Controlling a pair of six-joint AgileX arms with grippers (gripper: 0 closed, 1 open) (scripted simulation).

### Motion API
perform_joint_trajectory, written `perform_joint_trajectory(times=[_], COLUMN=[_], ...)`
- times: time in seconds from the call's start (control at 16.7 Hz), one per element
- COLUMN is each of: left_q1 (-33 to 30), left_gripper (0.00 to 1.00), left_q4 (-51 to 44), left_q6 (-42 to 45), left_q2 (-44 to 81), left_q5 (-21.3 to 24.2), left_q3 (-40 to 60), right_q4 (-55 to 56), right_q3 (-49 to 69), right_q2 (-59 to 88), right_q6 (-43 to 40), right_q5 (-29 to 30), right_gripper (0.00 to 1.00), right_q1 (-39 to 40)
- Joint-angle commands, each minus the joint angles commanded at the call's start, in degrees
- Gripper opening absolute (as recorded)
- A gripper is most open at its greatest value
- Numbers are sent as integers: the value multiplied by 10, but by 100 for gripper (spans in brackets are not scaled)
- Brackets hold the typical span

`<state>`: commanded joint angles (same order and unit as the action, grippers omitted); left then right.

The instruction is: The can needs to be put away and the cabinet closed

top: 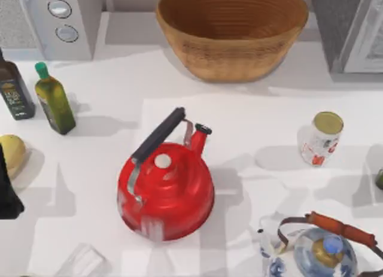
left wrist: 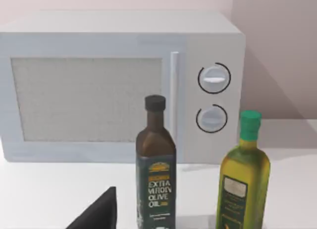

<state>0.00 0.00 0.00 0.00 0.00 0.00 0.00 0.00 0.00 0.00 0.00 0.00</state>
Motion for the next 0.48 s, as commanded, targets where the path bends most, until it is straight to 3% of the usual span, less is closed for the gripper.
perform_joint_trajectory(times=[0.24, 0.48], left_q1=[0, 0], left_gripper=[100, 100], left_q4=[0, 0], left_q6=[0, 0], left_q2=[0, 0], left_q5=[0, 0], left_q3=[0, 0], right_q4=[17, 104], right_q3=[14, 83], right_q2=[19, 128], right_q6=[13, 73], right_q5=[1, 17], right_gripper=[100, 100], right_q1=[13, 74])
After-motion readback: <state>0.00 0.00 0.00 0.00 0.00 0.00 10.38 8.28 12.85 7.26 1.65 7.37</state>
